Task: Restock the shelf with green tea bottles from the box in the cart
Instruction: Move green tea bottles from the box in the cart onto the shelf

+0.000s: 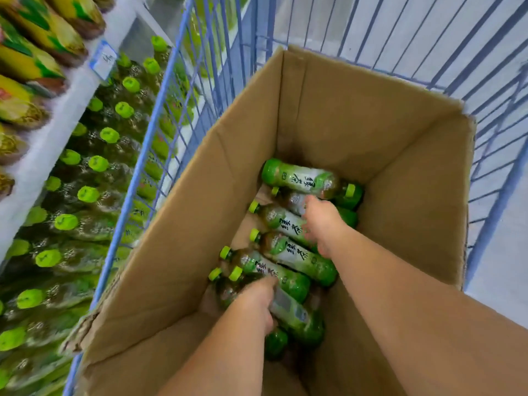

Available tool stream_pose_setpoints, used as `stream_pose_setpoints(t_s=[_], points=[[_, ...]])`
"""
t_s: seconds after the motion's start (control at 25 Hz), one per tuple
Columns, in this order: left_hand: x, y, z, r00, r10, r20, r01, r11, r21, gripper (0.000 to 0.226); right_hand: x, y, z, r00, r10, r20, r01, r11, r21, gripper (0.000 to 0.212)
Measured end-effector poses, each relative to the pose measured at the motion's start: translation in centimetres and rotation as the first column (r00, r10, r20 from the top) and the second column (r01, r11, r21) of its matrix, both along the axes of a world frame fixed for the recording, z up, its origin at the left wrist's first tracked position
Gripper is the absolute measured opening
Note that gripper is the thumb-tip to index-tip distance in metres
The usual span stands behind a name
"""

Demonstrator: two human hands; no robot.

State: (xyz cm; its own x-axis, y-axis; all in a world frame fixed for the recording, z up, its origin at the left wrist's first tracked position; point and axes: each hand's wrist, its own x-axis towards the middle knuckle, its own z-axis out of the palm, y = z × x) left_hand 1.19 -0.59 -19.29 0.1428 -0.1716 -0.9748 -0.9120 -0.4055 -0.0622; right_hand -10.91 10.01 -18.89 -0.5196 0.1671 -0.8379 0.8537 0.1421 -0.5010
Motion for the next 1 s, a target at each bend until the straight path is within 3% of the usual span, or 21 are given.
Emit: stream_pose_setpoints(t_s=[0.08,0.16,0.24,0.4,0.52,0.64,0.8,1.0], points=[[0.9,0.5,-1.7,0.999,-0.002,-0.039,0.0,0.999,-0.053,0.037,-0.8,-0.1,-1.2,0.982,-0.179,0.066,0.184,0.98,-0.079,0.048],[1.8,1.0,-2.7,0.998,-0.036,-0.045,0.028,0.988,-0.151,0.058,-1.3,-0.1,-1.9,0.914,-0.367,0.171,0.397,0.898,-0.192,0.05],[2.0,1.5,-2.9,0.998,-0.035,-0.055,0.018,0.958,-0.287,0.061,-1.8,0.2,-2.6,0.841,-0.491,0.229,0.537,0.81,-0.237,0.051],[-0.3,1.1,-1.9,0.921,-0.359,-0.151,0.247,0.839,-0.485,0.057,-3.3,0.2,-4.7,0.748,-0.641,0.173,0.663,0.711,-0.234,0.057],[-4.0,-1.0,-1.0,0.725,-0.652,-0.223,0.477,0.708,-0.521,0.051,-4.7,-0.5,-4.9,0.695,-0.708,0.13,0.717,0.667,-0.202,0.062],[-6.6,-4.1,-1.9,0.586,-0.775,-0.237,0.589,0.609,-0.531,0.045,-6.1,-1.2,-5.1,0.664,-0.738,0.122,0.746,0.644,-0.17,0.061],[-7.3,-6.4,-2.9,0.539,-0.803,-0.254,0.636,0.586,-0.502,0.042,-6.3,-1.8,-5.3,0.673,-0.734,0.092,0.739,0.662,-0.125,0.05],[-6.6,-6.4,-3.9,0.526,-0.783,-0.332,0.613,0.62,-0.49,0.049,-4.5,-1.3,-5.0,0.651,-0.757,-0.049,0.747,0.651,-0.135,0.055]])
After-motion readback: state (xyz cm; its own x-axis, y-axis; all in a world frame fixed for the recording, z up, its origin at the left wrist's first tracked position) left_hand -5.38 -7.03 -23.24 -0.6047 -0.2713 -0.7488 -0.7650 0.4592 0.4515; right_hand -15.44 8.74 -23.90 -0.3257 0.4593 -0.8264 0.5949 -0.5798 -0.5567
